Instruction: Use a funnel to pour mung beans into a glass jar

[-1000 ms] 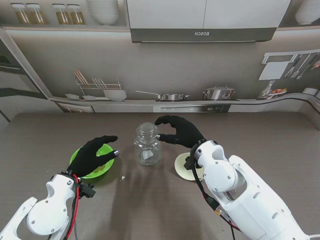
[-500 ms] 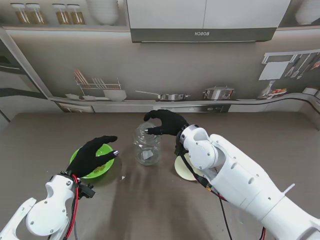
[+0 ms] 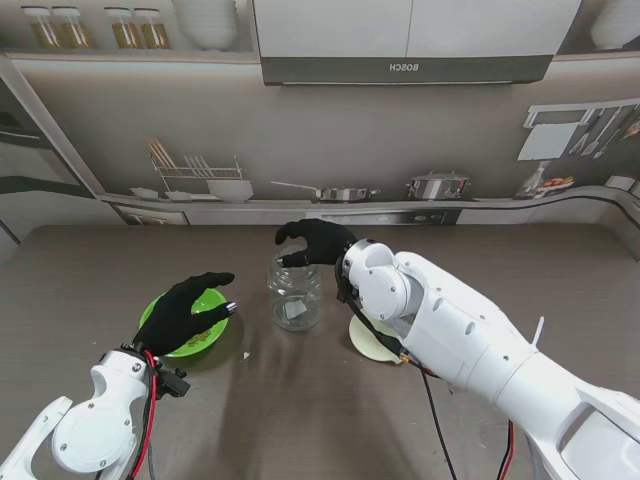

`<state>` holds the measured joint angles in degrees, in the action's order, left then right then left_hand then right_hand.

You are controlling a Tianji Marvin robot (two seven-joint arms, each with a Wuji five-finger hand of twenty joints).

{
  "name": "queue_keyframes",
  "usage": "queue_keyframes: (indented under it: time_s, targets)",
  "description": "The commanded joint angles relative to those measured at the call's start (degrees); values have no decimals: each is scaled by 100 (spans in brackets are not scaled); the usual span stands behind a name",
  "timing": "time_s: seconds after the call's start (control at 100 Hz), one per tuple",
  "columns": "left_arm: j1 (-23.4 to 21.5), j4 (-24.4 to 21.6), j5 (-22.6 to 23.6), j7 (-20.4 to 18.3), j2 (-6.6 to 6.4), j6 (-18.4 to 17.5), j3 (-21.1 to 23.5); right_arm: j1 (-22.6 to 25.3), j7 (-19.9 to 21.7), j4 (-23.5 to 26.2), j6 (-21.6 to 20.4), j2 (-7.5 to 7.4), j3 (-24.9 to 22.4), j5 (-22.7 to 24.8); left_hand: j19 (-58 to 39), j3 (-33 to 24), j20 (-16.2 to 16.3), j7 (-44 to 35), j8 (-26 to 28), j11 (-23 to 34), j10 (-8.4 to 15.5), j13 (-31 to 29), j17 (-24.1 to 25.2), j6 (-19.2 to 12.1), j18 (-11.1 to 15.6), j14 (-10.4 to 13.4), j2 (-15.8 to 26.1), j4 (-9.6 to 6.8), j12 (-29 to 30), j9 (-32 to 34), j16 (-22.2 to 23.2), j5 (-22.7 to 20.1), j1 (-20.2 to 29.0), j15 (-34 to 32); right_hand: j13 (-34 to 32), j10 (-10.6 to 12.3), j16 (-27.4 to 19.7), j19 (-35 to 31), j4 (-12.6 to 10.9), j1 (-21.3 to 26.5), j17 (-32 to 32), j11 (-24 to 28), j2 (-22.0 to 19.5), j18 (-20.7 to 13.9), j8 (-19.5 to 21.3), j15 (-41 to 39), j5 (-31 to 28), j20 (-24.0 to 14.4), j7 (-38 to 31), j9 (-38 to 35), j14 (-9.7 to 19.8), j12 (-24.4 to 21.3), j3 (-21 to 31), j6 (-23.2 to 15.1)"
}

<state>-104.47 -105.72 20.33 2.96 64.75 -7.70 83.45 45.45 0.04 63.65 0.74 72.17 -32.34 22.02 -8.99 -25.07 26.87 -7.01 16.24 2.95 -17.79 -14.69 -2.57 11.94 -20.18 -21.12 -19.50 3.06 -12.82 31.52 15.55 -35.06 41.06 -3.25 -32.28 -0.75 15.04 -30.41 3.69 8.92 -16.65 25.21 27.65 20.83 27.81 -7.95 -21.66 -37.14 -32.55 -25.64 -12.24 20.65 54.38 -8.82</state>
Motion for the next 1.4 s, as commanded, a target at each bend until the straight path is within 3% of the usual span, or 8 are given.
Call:
queue_keyframes:
  time_s: [0.0,0.53,1.39]
  targets:
    - [-8,-66,-24,-113,12,-3,-10,-45,81,-65,-56,83,47,-10,136,87,40,86,-30,3,84,73,89,-156,172,64,262,-103,-14,2,-36,118,-59,58,-122,141,4,-156,-170,-197,-34,77,-98,-95,86,-52,177,-36,73,155,129,-33,-143,-142]
    - [9,-46,-66,-147,8,18,-32,-350,278,-807,-358,279,552,-141,135,101,43,89,-29,10,94,76,89,-159,175,69,273,-104,-41,32,-34,130,-58,59,-198,134,4,-351,-184,-234,-86,121,-142,-125,119,-106,198,71,54,133,107,-34,-178,-147]
    - [12,-55,-99,-169,7,41,-38,-48,536,-1220,-728,367,721,-616,133,113,47,84,-30,9,80,71,88,-157,166,57,300,-108,-58,58,-35,108,-46,59,-302,118,8,-843,-180,-223,-128,201,-212,-227,141,-186,218,257,-75,57,148,-32,-88,-86]
